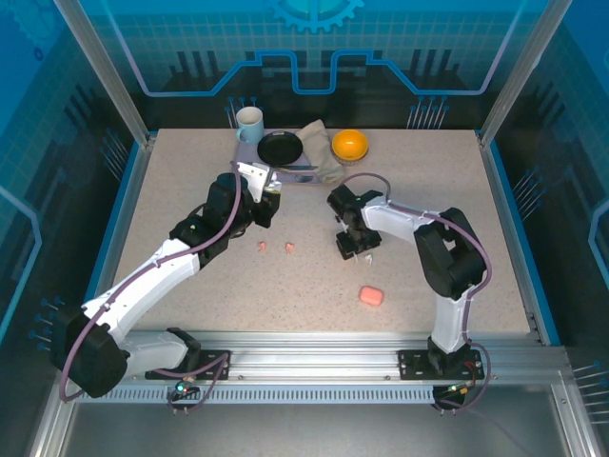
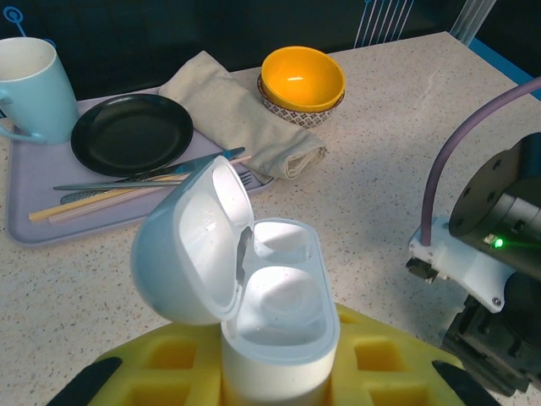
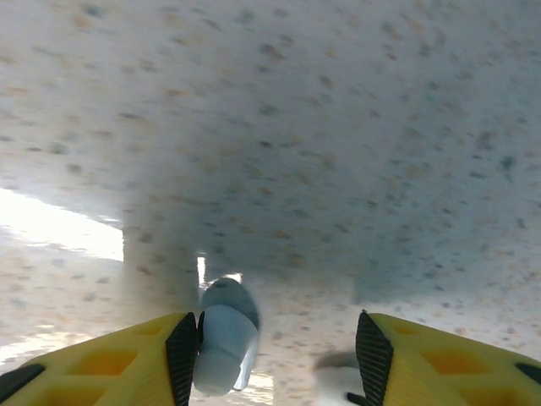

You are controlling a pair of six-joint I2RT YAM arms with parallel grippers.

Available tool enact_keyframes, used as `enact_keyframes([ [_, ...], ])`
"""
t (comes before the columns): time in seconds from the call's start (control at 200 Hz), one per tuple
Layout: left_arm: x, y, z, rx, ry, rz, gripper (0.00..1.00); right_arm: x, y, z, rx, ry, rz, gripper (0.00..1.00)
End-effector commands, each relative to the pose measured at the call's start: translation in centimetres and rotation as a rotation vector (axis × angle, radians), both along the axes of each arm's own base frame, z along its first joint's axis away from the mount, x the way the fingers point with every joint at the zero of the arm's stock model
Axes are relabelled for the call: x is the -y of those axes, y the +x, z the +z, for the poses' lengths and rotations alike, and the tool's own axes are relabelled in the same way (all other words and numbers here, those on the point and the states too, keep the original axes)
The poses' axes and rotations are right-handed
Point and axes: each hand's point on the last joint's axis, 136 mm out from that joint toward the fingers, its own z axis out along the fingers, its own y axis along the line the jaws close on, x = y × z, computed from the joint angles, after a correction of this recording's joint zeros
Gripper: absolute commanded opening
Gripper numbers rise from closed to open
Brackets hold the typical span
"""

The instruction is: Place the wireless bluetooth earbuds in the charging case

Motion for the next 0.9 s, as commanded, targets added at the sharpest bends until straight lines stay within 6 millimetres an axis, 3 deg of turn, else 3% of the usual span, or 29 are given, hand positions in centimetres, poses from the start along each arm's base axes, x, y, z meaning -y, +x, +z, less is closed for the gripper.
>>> enact_keyframes([
  [0.0,0.3,0.5,2.2,0.047,-0.044,-0.009,0.0,1.8,0.7,1.9,0.036,0.029,-0.042,0.55],
  [0.215,0.3,0.5,2.3,0.049,-0.046,-0.01,0.0,4.1,2.4,3.8,0.078,0.105,-0.158,0.54],
  [0.37,0.2,0.4,2.3,0.049,-0.045,-0.009,0.0,5.0,2.3,4.2,0.076,0.132,-0.201,0.54],
  [0.525,0.3,0.4,2.3,0.048,-0.048,-0.013,0.0,3.3,0.9,4.2,0.015,0.25,-0.277,0.52],
  [0.675,0.4,0.5,2.3,0.047,-0.049,-0.014,0.0,1.6,-0.5,2.8,-0.072,0.362,-0.41,0.53],
  [0.895,0.5,0.6,2.1,0.043,-0.047,-0.015,0.0,0.1,-1.2,0.4,-0.119,0.346,-0.457,0.54],
])
